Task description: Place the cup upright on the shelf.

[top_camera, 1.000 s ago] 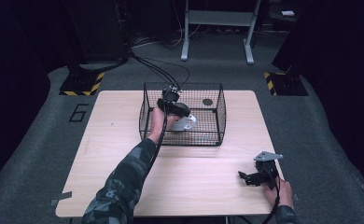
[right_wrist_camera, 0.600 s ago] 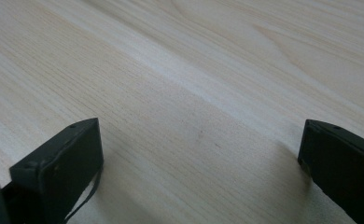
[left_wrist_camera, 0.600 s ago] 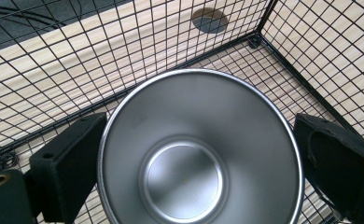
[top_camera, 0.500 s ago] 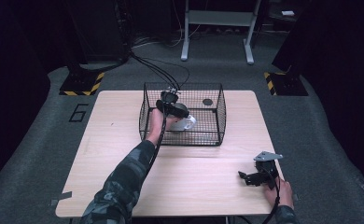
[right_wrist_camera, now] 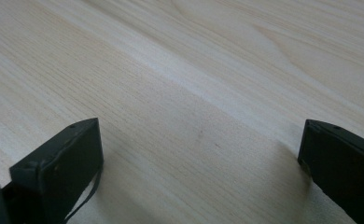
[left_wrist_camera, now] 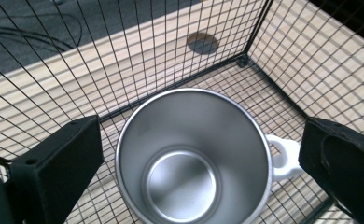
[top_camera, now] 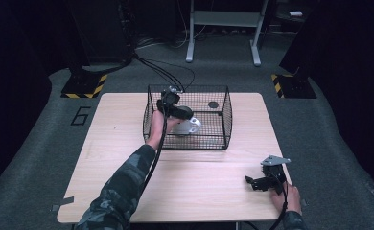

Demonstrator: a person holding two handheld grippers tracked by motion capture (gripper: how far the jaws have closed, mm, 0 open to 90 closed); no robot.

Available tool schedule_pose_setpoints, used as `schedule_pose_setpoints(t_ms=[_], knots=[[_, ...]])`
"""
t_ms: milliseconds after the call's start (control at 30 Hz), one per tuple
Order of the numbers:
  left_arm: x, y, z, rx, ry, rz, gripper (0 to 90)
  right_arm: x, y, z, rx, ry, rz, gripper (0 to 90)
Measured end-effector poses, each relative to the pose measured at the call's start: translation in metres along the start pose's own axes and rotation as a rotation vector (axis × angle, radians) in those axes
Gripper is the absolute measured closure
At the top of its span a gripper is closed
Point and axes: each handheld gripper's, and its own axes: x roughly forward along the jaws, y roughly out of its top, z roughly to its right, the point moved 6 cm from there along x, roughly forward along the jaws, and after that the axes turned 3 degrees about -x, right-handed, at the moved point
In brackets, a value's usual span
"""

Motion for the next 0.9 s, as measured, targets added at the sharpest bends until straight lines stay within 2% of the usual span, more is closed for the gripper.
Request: schedule_pose_setpoints(t_ms=[133, 267, 600, 733, 900], knots=[[-0.013, -0.001, 0.003, 0.019, -0.021, 0.003, 0.1, 0.0, 0.0, 0.0, 0.001, 0.0, 0.0, 0.0], [-0.027, -0.004, 0.007, 0.033, -0.031, 0.027, 0.1, 0.0, 0.0, 0.0, 0.0, 0.0, 0.0, 0.0], [-0.065, -0.021, 0.014, 0.078, -0.066, 0.044, 0.2, 0.0, 0.0, 0.0, 0.0, 0.0, 0.0, 0.0], [-0.084, -0.028, 0.017, 0.093, -0.072, 0.09, 0.3, 0.0, 0.0, 0.0, 0.001, 0.0, 0.0, 0.0], [-0.104, -0.039, 0.018, 0.109, -0.073, 0.109, 0.3, 0.0, 0.0, 0.0, 0.001, 0.0, 0.0, 0.0]])
